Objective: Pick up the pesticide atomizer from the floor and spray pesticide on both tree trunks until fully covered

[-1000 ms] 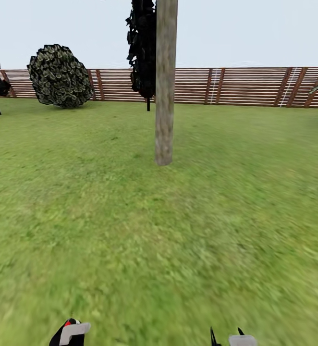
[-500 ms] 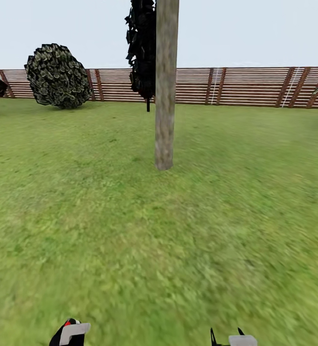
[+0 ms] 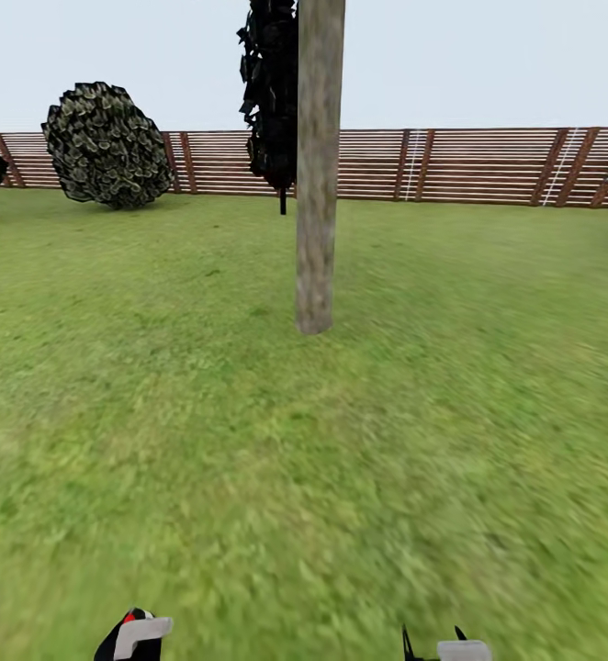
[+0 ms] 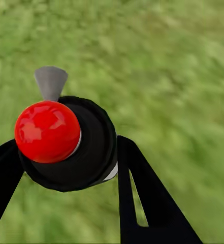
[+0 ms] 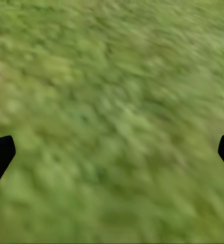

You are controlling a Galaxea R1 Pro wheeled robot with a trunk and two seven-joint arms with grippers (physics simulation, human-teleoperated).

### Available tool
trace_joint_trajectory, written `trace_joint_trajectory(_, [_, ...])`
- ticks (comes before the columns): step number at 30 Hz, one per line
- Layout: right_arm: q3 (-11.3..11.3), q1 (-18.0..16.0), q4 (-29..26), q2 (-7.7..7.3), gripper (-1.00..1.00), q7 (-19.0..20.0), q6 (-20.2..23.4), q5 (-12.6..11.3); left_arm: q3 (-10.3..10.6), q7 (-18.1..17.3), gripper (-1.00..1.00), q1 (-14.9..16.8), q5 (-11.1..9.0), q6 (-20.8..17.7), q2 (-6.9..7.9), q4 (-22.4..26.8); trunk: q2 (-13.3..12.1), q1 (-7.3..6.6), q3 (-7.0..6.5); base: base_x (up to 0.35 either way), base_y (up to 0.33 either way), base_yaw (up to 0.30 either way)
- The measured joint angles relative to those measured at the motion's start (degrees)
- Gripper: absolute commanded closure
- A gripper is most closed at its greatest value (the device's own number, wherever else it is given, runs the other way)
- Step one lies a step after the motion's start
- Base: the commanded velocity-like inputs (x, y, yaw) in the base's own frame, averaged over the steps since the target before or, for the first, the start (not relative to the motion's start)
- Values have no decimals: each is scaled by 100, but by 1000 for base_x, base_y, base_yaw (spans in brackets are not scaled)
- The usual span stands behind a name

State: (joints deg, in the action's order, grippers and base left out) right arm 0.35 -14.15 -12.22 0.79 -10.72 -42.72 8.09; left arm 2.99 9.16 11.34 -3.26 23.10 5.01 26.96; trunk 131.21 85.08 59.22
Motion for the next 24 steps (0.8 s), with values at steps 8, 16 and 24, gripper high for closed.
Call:
trace_joint_trajectory(8, [0,0,0,0,-100,0,-1,0,0,0,100,0,0,1,0,2,0,0,0,342,0,0])
trace_joint_trajectory(16, [0,-1,0,0,-100,0,0,0,0,0,100,0,0,1,0,2,0,0,0,342,0,0])
trace_joint_trajectory(24, [0,0,0,0,-100,0,0,0,0,0,100,0,0,0,0,2,0,0,0,342,0,0])
